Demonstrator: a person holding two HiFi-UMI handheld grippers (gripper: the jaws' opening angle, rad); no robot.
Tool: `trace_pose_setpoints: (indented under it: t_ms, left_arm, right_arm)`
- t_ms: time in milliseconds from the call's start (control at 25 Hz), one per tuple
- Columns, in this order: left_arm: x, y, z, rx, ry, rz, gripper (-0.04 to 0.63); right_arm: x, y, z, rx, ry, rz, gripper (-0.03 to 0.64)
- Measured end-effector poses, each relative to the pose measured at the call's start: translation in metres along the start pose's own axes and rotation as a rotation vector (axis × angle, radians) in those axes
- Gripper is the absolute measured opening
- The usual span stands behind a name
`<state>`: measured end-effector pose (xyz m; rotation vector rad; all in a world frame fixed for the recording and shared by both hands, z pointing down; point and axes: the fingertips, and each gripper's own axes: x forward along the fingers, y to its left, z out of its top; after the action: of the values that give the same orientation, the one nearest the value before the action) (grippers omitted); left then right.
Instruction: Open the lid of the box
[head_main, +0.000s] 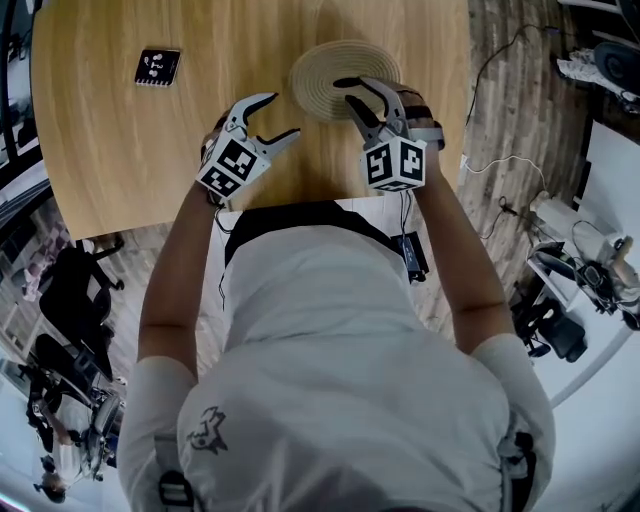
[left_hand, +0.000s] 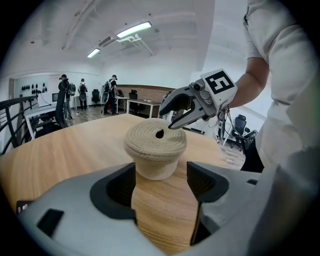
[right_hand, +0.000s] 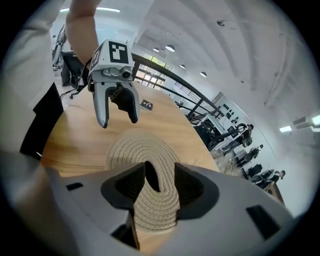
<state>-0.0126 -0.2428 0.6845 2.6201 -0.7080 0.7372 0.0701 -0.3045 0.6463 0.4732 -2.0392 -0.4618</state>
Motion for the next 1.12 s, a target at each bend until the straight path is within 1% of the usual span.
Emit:
trace_pose_setpoints:
  t_ms: [160,240,360,480,680,760,920,1120]
  left_arm:
    - [0.016,0.011,-0.013,-0.024,0.007,-0.013,0.311]
    - [0.024,0.014,-0.015,-0.010,0.013,-0.017,0.310]
    - [0.034,0.017,-0.014,0.025,0.014,-0.024,0.310]
    - [0.040,0.019,-0.011,0.041,0.004,-0.036,0.311]
    - [0.050,0.017,-0.002,0.087,-0.008,-0.057,0.316]
    - [0.051,0.017,-0.001,0.095,-0.010,-0.053,0.318]
    - [0.053,0.016,-0.001,0.125,-0.008,-0.034,0.316]
    - [0.053,0.017,-0.001,0.142,-0.006,-0.029,0.308]
  right_arm:
    - [0.020,0.004,-0.002,-0.095,0.036,0.009,0.187]
    - [0.027,0.005,-0.007,-0.137,0.052,0.017,0.186]
    - [0.035,0.003,-0.011,-0.196,0.070,0.009,0.164]
    - [0.040,0.002,-0.011,-0.244,0.081,0.003,0.164]
    - [0.046,0.000,-0.008,-0.271,0.085,0.002,0.160]
    - [0.048,0.000,-0.008,-0.272,0.078,-0.017,0.156]
    - [0.046,0.003,-0.009,-0.277,0.058,-0.078,0.107]
    - [0.045,0.002,-0.008,-0.279,0.042,-0.110,0.107]
